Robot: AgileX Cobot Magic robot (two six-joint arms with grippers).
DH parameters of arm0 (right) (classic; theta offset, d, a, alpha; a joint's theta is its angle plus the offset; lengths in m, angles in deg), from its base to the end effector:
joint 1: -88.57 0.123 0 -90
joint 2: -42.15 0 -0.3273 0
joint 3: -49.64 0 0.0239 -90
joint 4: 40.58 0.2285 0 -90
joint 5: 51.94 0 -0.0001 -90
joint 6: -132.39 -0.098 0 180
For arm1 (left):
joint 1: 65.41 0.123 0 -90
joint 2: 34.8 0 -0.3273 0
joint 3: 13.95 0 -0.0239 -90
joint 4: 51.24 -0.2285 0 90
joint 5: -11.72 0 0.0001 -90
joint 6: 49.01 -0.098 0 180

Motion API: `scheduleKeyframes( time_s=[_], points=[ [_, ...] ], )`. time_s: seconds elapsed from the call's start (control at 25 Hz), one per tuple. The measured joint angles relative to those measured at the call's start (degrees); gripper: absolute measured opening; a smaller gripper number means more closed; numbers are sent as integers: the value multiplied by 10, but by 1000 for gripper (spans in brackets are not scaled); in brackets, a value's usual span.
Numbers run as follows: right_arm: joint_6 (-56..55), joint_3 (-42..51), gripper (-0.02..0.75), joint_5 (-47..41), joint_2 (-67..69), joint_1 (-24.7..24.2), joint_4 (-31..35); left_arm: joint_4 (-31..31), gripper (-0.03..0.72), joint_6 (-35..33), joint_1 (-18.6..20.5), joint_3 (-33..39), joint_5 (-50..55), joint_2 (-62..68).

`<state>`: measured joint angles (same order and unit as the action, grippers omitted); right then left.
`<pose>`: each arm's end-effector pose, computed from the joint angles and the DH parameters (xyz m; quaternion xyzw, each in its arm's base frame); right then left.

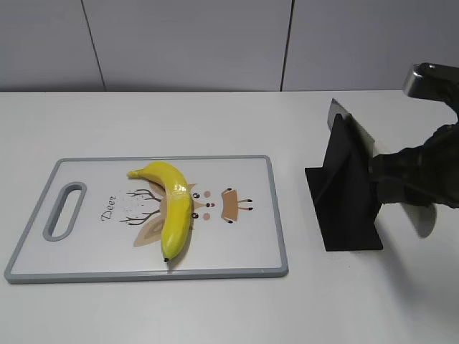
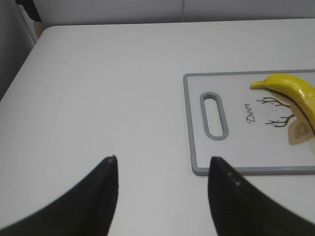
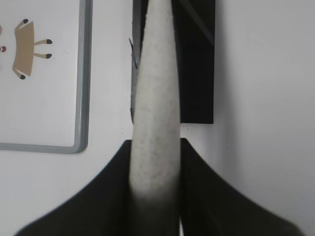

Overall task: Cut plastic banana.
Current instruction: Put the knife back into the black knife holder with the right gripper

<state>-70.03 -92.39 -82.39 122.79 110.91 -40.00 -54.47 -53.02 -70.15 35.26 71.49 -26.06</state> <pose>0.1932 0.0800 0.2734 0.0042 0.9638 0.1049 0.2453 -0.0553 0.0094 0.2687 0.0648 0.8531 0.0249 0.5171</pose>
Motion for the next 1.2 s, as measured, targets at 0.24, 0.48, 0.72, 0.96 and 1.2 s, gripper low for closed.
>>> scheduleKeyframes(
  time_s=[0.24,0.48,0.72,0.96,1.2],
  points=[
    [2,-18,543,13,0,0,-2,-1,555,0,0,0,0,0],
    [74,-71,644,-41,-10,0,0,-1,555,0,0,0,0,0],
    [240,-81,646,-116,-105,0,48,-1,555,0,0,0,0,0],
    [260,-11,632,-163,-263,0,46,-1,555,0,0,0,0,0],
    [261,62,613,-215,-428,0,33,-2,555,0,0,0,0,0]
  ],
)
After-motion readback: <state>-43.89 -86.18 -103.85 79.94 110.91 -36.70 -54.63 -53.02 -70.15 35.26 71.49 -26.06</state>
